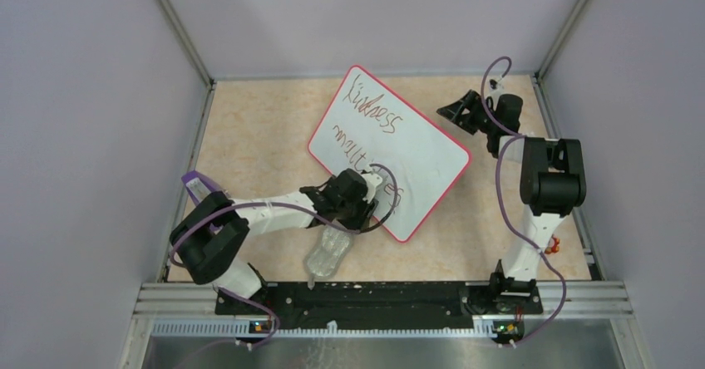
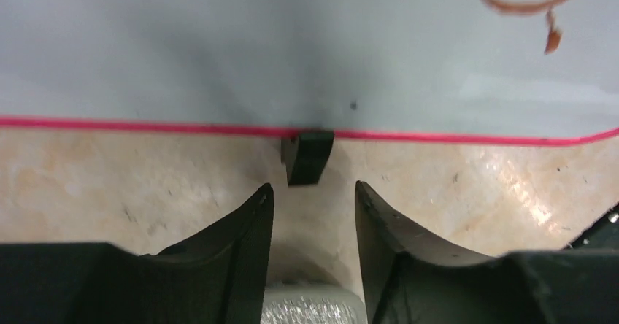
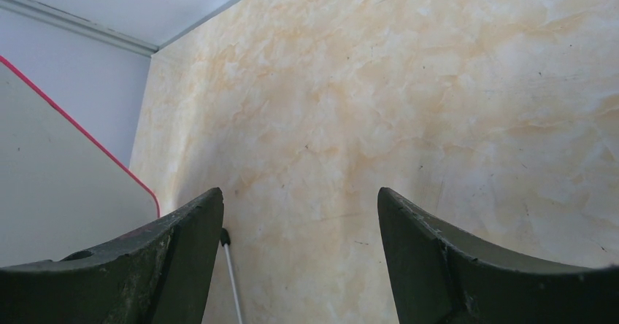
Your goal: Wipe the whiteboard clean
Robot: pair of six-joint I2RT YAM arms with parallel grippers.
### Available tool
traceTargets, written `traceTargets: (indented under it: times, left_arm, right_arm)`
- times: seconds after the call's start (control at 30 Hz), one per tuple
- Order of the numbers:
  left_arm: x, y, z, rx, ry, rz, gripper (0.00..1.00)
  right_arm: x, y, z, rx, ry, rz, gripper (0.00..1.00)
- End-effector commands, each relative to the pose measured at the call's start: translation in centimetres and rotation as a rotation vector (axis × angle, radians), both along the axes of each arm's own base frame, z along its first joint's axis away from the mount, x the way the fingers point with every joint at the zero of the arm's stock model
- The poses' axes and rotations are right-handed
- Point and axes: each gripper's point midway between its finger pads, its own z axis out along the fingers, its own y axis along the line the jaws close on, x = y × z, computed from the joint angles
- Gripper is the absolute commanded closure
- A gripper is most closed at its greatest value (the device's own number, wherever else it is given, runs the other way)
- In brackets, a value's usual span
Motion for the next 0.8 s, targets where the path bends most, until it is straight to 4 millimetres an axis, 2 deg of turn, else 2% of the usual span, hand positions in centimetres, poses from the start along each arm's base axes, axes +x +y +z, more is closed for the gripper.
traceTargets:
  times: [0.0, 0.07, 0.2, 0.37, 0.6, 0.77]
  left_arm:
    - [-2.5, 2.0, 1.6, 0.036, 0.083, 0.064, 0.39]
    - [-2.4, 1.9, 3.6, 0.004, 0.074, 0.086, 0.23]
    - [-3.7, 2.2, 6.2, -0.062, 0.109, 0.128, 0.15]
    - [-6.6, 4.1, 7.2, -0.093, 0.225, 0.218, 0.02]
    - [-8.6, 7.1, 7.9, -0.097, 0.278, 0.370, 0.03]
    - [-9.8, 7.8, 6.2, -0.013, 0.325, 0.374, 0.10]
  right_arm:
    - [0.2, -0.2, 3.0, 0.000, -0.093, 0.009, 0.25]
    - [0.1, -0.1, 3.2, 0.011, -0.092, 0.016, 0.25]
    - [-0.5, 0.8, 4.4, 0.038, -0.122, 0.046, 0.25]
    - [-1.6, 0.5, 4.4, -0.016, -0.092, 0.040, 0.24]
    - [-5.5, -0.2, 4.9, -0.096, -0.087, 0.007, 0.23]
    - [-8.6, -0.5, 4.8, -0.125, -0.080, -0.016, 0.23]
